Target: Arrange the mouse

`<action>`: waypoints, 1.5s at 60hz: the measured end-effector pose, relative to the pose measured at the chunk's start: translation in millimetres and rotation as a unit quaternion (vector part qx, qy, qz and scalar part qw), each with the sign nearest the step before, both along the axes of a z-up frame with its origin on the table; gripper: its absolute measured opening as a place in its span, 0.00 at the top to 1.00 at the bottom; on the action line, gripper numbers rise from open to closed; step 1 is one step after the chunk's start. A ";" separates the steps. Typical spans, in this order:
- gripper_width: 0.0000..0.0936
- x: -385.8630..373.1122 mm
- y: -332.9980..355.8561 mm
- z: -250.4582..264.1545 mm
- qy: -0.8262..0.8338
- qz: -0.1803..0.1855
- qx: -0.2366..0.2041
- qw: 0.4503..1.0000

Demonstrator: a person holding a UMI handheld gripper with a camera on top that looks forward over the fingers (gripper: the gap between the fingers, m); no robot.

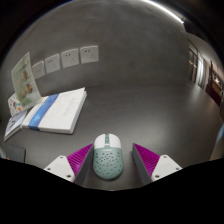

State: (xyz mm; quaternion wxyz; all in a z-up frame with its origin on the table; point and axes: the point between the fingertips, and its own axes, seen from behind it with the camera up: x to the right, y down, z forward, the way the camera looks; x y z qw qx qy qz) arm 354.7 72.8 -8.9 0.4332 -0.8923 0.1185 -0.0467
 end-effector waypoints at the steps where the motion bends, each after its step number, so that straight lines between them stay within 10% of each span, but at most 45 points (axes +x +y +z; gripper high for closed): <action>1: 0.12 2.7 2.3 0.2 0.001 -0.005 0.002 1.000; 6: 0.42 15.5 7.6 1.5 -0.008 -0.030 0.016 0.999; 17: 0.51 13.6 2.9 2.5 0.009 -0.039 0.034 0.999; 26: 0.52 26.7 -38.6 21.2 -0.042 -0.052 0.015 0.998; 38: 0.52 -32.2 -103.1 134.4 -0.057 -0.047 0.112 0.991; 52: 0.52 -227.8 -117.7 207.6 -0.015 0.047 0.169 0.984; 67: 0.52 -408.7 -93.4 118.6 -0.038 0.153 0.105 0.982; 90: 0.51 -451.8 -69.2 2.9 -0.036 0.082 0.031 0.995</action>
